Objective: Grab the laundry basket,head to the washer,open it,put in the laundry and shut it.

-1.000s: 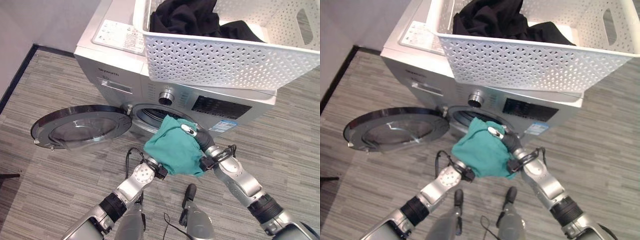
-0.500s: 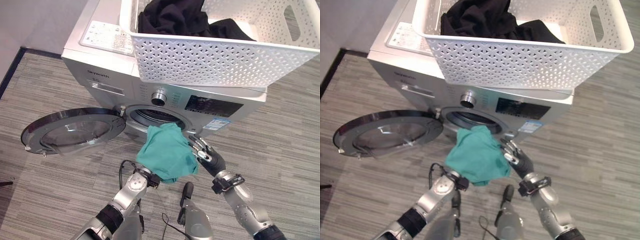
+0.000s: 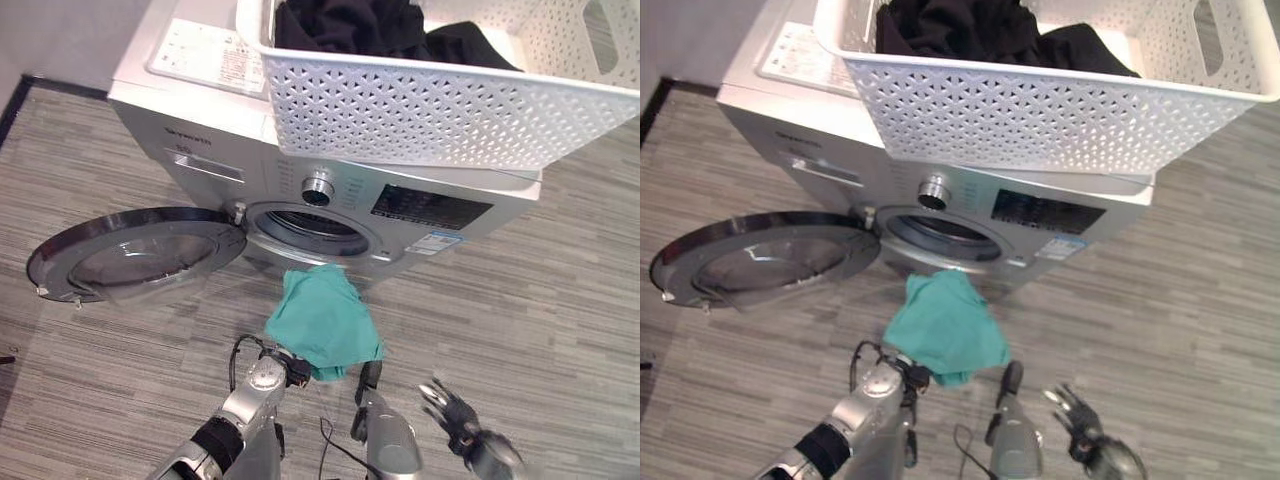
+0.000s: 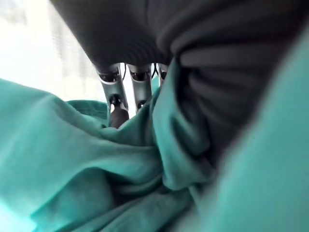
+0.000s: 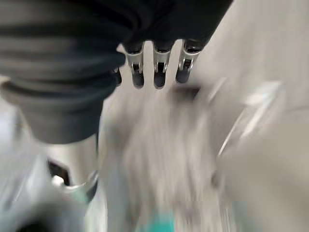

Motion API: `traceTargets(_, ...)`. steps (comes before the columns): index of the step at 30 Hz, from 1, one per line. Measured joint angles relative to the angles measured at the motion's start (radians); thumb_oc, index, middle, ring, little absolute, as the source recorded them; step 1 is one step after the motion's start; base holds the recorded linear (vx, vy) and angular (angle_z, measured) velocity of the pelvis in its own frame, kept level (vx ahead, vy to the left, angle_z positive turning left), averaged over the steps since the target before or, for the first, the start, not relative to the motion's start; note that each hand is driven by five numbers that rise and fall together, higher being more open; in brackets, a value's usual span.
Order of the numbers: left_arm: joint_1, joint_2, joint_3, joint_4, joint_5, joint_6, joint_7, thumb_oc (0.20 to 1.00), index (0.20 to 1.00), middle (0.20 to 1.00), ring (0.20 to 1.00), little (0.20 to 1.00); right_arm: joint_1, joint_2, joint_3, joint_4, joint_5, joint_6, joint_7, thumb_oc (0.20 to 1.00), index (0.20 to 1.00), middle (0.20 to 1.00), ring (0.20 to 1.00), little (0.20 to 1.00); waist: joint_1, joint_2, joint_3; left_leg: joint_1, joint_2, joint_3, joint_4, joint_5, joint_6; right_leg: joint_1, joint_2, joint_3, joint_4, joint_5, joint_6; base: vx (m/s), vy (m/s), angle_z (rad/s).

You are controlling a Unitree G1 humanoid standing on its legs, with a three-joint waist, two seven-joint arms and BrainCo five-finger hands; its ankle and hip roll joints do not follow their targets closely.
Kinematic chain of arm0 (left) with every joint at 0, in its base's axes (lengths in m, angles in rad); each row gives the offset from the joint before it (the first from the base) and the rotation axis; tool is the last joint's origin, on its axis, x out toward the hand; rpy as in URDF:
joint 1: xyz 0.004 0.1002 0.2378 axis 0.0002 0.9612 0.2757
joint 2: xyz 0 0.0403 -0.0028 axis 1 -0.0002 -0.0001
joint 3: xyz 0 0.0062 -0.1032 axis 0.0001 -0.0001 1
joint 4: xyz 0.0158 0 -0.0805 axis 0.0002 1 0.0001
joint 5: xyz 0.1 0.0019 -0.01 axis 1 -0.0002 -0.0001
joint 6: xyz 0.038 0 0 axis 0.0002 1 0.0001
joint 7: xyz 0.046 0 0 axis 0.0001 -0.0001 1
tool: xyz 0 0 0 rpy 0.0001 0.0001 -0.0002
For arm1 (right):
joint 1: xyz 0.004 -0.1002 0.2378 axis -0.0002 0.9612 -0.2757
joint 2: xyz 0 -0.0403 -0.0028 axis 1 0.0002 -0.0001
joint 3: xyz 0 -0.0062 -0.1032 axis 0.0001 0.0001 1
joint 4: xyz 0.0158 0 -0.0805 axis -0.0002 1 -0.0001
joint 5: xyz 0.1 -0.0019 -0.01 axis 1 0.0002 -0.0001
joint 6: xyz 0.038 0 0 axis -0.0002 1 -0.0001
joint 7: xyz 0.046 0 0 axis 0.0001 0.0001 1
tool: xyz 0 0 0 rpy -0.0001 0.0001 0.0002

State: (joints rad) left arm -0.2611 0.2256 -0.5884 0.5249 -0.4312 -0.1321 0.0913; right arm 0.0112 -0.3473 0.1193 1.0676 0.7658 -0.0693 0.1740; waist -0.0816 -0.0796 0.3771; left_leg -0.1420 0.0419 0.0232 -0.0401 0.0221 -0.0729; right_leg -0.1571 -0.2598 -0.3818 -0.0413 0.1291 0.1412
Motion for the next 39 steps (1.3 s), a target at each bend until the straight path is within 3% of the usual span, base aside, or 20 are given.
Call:
traceTargets(3,-0.015,-0.007,0.039,0.005,0.0,-0.006,0.003,0.2,0.2,0.2,0.2,0.2,-0.064,-0.012,-0.104,0.2,-0.037,0.003,-0.089,1.0,1.0,1.0,1.0,1.0,0.005,0.027,0.026,-0.021,0.002,-0.001,0.0,0.0,0.0,-0.024,0.007,0.004,0.002,-0.001,0.002,-0.01,-0.008,-0.02)
traceTargets(9,-0.11,-0.042,0.073,0.093,-0.003,-0.026,0.045,0.2,0.2,0.2,0.2,0.2,-0.087,0.004,-0.003,-0.023,-0.034,-0.018,-0.107,1.0,1.0,1.0,1.0,1.0,-0.016,0.043,0.06,-0.079,0.015,0.017,0.002,0.007,-0.005,-0.099,0.016,0.022,0.018,0.004,-0.01,-0.01,-0.029,-0.08)
traceTargets(17,-0.363,-0.117,0.116,0.301,-0.119,-0.068,0.14,0.2,0.2,0.2,0.2,0.2,-0.192,0.019,0.111,-0.186,-0.025,-0.066,-0.13,1.0,1.0,1.0,1.0,1.0,-0.07,0.02,0.1,-0.159,0.03,0.037,0.001,0.024,-0.007,-0.218,0.021,0.048,0.072,-0.007,-0.024,-0.01,-0.046,-0.08)
traceTargets(24,-0.597,-0.11,0.264,0.477,-0.179,-0.085,0.212,0.2,0.2,0.2,0.2,0.2,-0.194,0.016,0.156,-0.287,0.007,-0.104,-0.151,1.0,1.0,1.0,1.0,1.0,-0.117,0.01,0.105,-0.24,0.052,0.039,-0.038,0.06,-0.017,-0.325,0.044,0.055,0.083,-0.003,-0.034,0.02,-0.051,-0.03)
traceTargets(31,-0.748,-0.048,0.333,0.512,-0.24,-0.117,0.256,0.2,0.2,0.2,0.2,0.2,-0.216,-0.008,0.185,-0.395,0.045,-0.151,-0.153,1.0,1.0,1.0,1.0,1.0,-0.137,0.007,0.113,-0.324,0.072,0.041,-0.05,0.079,-0.03,-0.424,0.062,0.064,0.094,0.003,-0.046,0.01,-0.043,-0.03)
traceTargets(39,-0.953,0.126,0.39,0.576,-0.313,-0.12,0.285,0.2,0.2,0.2,0.2,0.2,-0.231,-0.031,0.241,-0.475,0.045,-0.174,-0.147,1.0,1.0,1.0,1.0,1.0,-0.169,0.006,0.113,-0.372,0.095,0.041,-0.05,0.084,-0.036,-0.477,0.083,0.071,0.099,0.012,-0.059,0.03,-0.035,-0.03)
